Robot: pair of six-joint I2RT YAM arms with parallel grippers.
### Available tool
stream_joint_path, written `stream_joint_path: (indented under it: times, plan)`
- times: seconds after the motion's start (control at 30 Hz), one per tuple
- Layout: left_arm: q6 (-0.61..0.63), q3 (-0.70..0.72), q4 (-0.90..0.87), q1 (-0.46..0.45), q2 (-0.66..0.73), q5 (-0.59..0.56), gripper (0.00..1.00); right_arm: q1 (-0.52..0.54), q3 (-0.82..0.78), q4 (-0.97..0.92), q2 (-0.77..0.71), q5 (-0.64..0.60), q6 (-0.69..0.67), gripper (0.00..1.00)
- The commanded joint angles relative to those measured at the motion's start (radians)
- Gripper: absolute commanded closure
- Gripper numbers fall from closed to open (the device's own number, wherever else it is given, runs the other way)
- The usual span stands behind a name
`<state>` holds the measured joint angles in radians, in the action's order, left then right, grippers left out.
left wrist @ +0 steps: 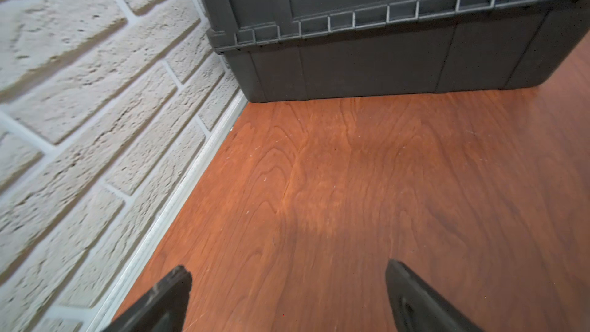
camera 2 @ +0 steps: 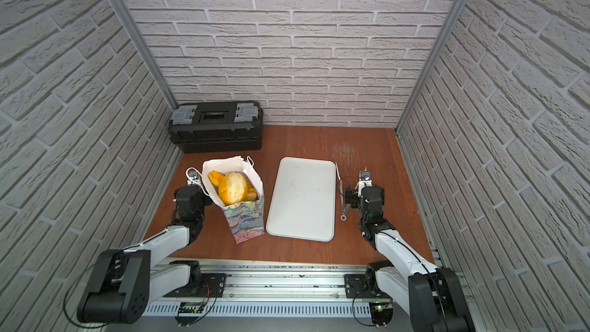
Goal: Pack bread into a paper bag
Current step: Reset both arms
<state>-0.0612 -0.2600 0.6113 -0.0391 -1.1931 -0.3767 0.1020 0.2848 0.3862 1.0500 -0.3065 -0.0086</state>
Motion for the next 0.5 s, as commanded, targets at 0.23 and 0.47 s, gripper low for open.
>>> stream_joint_path:
  times: [0.23,0.47]
  plan:
    - [0.018,-0.155,0.116,0.018,-0.228,0.081,0.02,0.002,0.054,0.248,0.201,-0.128,-0.050,0.00]
    - [-0.014,-0.150,0.227,0.037,-0.323,0.111,0.02,0.002,0.109,0.280,0.292,-0.201,-0.069,0.00]
